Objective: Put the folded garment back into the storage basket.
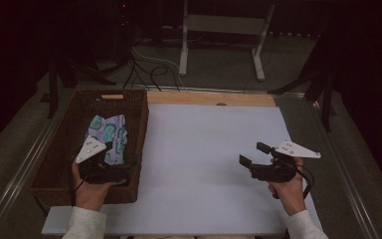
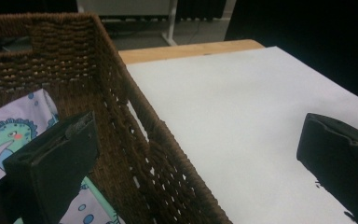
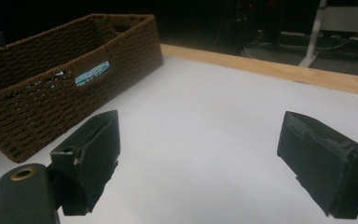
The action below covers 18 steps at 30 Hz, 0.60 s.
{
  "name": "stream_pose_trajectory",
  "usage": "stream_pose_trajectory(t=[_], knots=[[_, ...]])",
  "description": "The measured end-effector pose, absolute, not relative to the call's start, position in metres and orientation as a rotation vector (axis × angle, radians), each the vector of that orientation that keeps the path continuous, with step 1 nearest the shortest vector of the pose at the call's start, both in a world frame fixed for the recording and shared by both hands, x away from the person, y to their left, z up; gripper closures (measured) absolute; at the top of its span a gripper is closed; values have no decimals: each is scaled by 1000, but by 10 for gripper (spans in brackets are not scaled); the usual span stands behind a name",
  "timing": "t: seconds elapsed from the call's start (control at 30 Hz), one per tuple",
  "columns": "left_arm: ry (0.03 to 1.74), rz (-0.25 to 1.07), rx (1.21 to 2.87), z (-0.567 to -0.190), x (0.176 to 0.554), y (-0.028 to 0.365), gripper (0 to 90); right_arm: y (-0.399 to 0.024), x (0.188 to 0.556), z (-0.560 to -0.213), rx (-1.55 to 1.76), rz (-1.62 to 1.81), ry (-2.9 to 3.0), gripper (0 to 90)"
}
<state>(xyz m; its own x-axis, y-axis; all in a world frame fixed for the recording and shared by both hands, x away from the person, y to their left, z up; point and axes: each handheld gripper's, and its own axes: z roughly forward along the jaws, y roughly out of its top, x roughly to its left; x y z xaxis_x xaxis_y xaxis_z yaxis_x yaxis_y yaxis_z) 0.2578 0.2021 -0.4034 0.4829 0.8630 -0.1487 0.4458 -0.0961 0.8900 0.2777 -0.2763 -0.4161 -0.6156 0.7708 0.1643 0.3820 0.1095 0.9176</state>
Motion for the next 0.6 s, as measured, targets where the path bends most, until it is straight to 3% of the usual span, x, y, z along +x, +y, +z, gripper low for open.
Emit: stream_pose_trajectory(t=[0.6], knots=[[1113,564,1736,-409,253,204,0,-316,252,-443,1211,1520,1938,126]])
